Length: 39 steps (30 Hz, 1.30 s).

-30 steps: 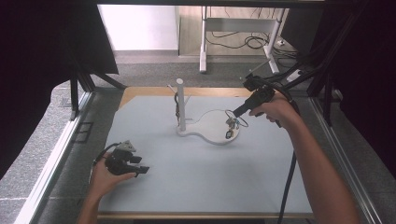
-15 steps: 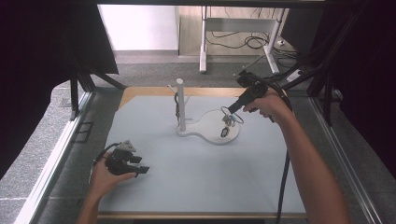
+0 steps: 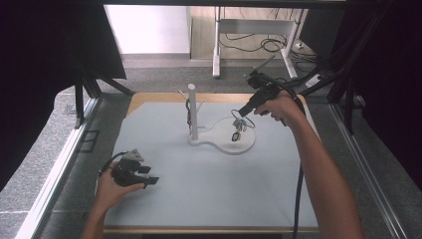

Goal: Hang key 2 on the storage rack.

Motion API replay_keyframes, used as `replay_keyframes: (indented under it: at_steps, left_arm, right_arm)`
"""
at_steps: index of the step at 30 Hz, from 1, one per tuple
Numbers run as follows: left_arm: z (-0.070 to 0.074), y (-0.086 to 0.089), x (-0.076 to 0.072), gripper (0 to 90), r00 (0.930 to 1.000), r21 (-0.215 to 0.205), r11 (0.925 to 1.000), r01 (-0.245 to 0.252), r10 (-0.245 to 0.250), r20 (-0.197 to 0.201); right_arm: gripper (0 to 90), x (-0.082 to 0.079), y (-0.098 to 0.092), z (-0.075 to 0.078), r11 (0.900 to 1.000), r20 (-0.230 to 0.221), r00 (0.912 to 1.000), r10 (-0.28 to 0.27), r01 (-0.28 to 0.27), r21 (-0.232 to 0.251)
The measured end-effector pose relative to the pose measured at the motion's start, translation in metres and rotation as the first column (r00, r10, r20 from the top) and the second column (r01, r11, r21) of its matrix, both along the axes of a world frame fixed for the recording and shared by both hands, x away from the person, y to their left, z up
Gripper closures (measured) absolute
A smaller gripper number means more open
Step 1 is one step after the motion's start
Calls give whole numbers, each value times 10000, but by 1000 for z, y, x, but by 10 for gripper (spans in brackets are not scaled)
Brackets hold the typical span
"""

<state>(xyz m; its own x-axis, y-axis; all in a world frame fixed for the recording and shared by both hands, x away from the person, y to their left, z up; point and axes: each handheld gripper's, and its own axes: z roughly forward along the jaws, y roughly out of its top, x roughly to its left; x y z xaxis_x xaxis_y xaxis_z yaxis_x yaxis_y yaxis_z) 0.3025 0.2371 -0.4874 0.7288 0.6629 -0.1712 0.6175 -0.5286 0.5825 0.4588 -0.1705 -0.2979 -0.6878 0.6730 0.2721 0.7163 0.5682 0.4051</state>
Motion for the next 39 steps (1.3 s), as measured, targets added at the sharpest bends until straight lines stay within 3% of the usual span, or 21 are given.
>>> replay_keyframes:
  at_steps: [17, 39]
  left_arm:
    - [3, 0, -1, 429, 10000, -233, 9997, -57, 58, 16]
    - [5, -4, -2, 429, 9999, -238, 9997, 101, -100, 49]
  right_arm:
    - [877, 17, 12, 0, 9999, 76, 9999, -83, 84, -141]
    - [877, 32, 27, 6, 9997, 222, 9996, -169, 173, -165]
